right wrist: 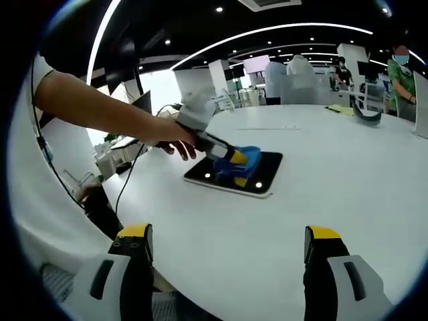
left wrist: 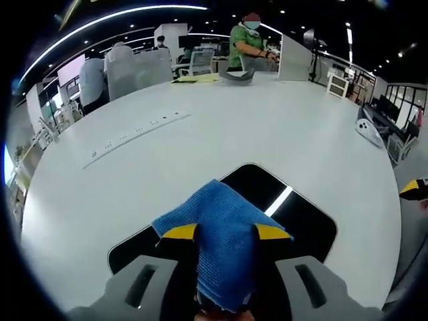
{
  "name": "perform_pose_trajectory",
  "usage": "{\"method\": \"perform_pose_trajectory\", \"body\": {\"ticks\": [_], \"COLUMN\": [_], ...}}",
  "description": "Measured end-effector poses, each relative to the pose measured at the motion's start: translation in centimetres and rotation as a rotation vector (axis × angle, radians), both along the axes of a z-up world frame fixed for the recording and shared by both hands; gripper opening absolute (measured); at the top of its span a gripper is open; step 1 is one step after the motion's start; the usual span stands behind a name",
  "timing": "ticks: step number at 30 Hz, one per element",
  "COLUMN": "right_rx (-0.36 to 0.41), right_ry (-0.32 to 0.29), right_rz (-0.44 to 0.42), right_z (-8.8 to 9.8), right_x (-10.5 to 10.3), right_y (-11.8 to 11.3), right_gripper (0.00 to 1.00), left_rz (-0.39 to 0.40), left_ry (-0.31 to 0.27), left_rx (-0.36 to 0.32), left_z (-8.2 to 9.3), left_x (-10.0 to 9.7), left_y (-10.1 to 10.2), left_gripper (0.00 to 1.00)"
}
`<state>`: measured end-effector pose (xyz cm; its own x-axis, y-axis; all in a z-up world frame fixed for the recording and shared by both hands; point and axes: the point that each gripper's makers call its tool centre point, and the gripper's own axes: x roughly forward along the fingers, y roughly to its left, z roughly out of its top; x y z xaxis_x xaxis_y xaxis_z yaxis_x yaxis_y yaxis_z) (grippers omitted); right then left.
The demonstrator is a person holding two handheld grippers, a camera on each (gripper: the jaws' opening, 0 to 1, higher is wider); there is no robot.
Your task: Wipe the mirror surface with the cleaning cloth until all visible marks leave the cleaned area.
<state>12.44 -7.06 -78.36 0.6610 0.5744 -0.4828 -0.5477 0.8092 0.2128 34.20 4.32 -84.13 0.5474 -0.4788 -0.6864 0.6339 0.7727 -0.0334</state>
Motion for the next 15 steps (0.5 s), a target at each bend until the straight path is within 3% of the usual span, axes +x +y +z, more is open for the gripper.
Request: {"method": "perform_pose_trajectory", "body": {"ticks": [15], "right_rx": [0.003], "right_ry": [0.005], "right_rz": [0.004], "right_z": [-0.1], "right_x": [-0.2], "right_y": [0.2], "right_gripper": [0.94], "left_rz": [-0.033], "left_ry": [-0.009], "left_rx": [-0.017], "left_z": [0.1], "left_x": [-1.3], "left_y": [-0.2], "left_gripper": [0.34]}}
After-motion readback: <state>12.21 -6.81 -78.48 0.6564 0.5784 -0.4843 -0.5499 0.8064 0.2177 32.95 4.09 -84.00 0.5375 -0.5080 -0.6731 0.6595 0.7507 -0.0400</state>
